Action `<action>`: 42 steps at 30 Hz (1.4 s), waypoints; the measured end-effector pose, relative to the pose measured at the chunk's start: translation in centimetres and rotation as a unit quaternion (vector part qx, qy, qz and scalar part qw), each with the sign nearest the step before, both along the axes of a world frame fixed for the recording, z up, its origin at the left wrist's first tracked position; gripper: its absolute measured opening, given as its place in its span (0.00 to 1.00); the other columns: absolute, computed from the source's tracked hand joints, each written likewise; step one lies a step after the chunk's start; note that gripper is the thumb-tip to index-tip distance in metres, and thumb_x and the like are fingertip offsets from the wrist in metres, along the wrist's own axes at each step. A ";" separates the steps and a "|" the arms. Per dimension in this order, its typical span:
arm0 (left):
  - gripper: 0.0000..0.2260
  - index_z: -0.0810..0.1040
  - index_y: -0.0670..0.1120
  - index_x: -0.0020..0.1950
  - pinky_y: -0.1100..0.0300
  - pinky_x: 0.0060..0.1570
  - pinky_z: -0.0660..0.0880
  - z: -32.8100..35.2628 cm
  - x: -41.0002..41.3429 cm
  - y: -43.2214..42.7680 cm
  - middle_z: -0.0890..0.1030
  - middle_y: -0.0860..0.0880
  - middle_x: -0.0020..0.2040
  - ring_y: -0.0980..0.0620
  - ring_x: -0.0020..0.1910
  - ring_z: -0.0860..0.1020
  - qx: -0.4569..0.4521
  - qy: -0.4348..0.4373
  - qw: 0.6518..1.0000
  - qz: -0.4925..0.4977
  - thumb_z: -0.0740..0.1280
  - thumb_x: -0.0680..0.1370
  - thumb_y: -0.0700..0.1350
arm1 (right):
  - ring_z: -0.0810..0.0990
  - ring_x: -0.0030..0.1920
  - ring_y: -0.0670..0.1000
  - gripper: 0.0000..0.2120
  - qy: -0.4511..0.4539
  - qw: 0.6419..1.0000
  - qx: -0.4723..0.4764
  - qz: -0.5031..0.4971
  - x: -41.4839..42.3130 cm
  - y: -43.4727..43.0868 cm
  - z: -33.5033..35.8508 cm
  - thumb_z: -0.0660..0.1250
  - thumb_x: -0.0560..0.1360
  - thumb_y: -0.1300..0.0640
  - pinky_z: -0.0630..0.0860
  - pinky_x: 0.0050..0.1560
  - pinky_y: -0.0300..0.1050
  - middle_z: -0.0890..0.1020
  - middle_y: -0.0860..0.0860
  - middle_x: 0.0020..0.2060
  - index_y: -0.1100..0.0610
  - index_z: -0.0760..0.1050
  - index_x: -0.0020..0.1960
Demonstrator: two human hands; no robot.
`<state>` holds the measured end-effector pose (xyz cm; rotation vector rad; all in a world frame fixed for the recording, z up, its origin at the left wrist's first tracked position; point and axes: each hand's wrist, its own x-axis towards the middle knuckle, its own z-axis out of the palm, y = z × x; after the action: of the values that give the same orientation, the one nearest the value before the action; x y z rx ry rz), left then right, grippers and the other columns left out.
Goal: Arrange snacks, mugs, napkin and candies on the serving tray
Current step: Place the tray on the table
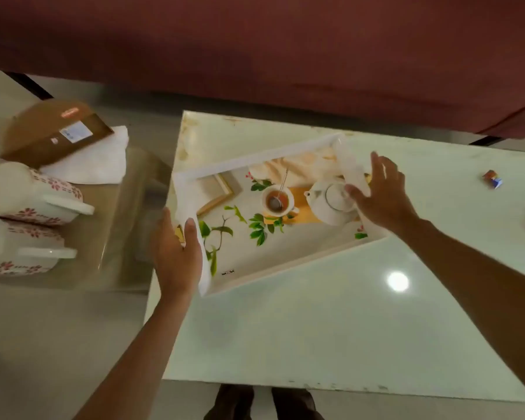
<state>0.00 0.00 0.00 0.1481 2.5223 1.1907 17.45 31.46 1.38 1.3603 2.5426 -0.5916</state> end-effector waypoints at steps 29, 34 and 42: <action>0.13 0.81 0.46 0.65 0.53 0.61 0.78 -0.2 -3.1 3.3 0.80 0.53 0.55 0.50 0.57 0.79 0.049 -0.126 0.985 0.112 0.66 0.82 0.42 | 0.76 0.50 0.54 0.12 0.125 0.927 -0.088 -0.341 8.1 -2.1 -1.4 0.63 0.80 0.53 0.74 0.51 0.49 0.80 0.51 0.50 0.55 0.79 0.60; 0.13 0.81 0.44 0.65 0.63 0.53 0.75 -1.2 -2.9 2.7 0.80 0.51 0.56 0.51 0.55 0.78 0.047 -0.122 0.986 0.101 0.66 0.81 0.40 | 0.77 0.50 0.54 0.12 0.134 0.916 -0.102 -0.365 9.2 -3.6 -2.2 0.63 0.80 0.54 0.71 0.47 0.46 0.80 0.50 0.50 0.54 0.79 0.60; 0.11 0.81 0.46 0.63 0.66 0.47 0.75 -2.6 -2.4 1.6 0.80 0.52 0.53 0.52 0.52 0.78 0.044 -0.140 0.984 0.096 0.66 0.81 0.42 | 0.76 0.48 0.53 0.10 0.146 0.908 -0.101 -0.379 9.6 -4.6 -2.5 0.62 0.80 0.53 0.69 0.42 0.43 0.80 0.49 0.49 0.53 0.79 0.58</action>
<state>-2.41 1.61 -2.56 -0.2315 2.2769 1.2956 27.10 26.83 -1.16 2.3101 1.9681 -1.2243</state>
